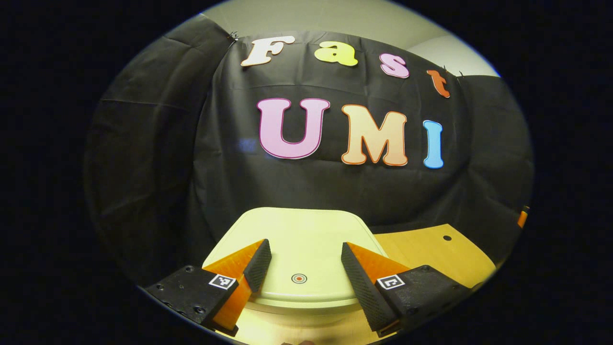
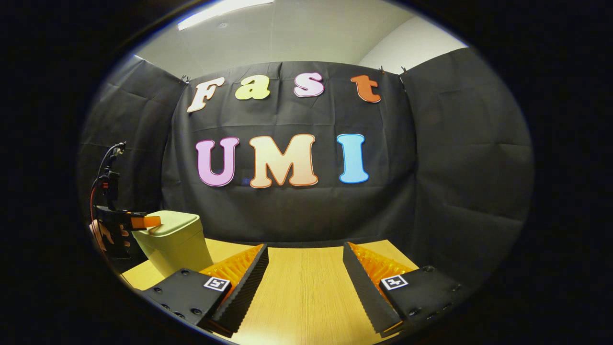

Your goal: Press the lid of the desktop garbage bin to open it, pick up the crumpled paper on the desktop and throw it into the bin, then pick up the pop can on the desktop and drop it into the bin, and finally close the garbage bin lid.

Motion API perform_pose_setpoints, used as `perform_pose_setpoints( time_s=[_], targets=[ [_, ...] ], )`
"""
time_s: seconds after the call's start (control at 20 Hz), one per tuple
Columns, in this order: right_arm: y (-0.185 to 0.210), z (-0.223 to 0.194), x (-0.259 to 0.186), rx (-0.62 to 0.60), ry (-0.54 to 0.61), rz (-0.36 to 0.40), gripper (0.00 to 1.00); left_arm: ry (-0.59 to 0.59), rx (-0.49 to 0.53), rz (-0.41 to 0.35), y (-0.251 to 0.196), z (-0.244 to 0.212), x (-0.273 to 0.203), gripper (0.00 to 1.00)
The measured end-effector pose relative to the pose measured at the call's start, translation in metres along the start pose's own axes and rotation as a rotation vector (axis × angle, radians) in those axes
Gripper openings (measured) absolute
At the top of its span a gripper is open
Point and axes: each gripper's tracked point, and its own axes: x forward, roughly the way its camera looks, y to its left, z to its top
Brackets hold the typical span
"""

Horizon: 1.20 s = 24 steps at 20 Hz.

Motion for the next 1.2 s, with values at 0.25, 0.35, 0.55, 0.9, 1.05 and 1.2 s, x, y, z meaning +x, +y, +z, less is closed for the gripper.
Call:
perform_pose_setpoints(
  time_s=[0.25,0.35,0.55,0.9,1.05,1.2],
  targets=[
    [0.008,-0.004,0.000,-0.001,0.008,0.010,0.98,-0.059,0.023,-0.021,0.000,-0.002,-0.001,0.92],
    [0.009,-0.002,0.000,-0.002,0.003,0.012,0.98,-0.053,0.036,-0.026,0.000,-0.010,-0.004,0.92],
    [0.010,-0.001,-0.001,0.004,-0.003,0.010,0.98,-0.091,0.044,-0.026,0.000,0.001,-0.006,0.92],
    [0.001,0.006,0.000,0.015,-0.021,-0.005,0.98,-0.090,0.053,0.033,-0.001,0.006,-0.006,0.92],
    [-0.004,0.006,0.000,0.020,-0.021,-0.007,0.98,-0.094,0.031,0.026,-0.012,0.012,-0.013,0.94],
    [-0.006,0.010,0.000,0.024,-0.028,-0.002,0.98,-0.130,0.019,0.032,-0.023,0.025,-0.028,0.94]
  ],
)
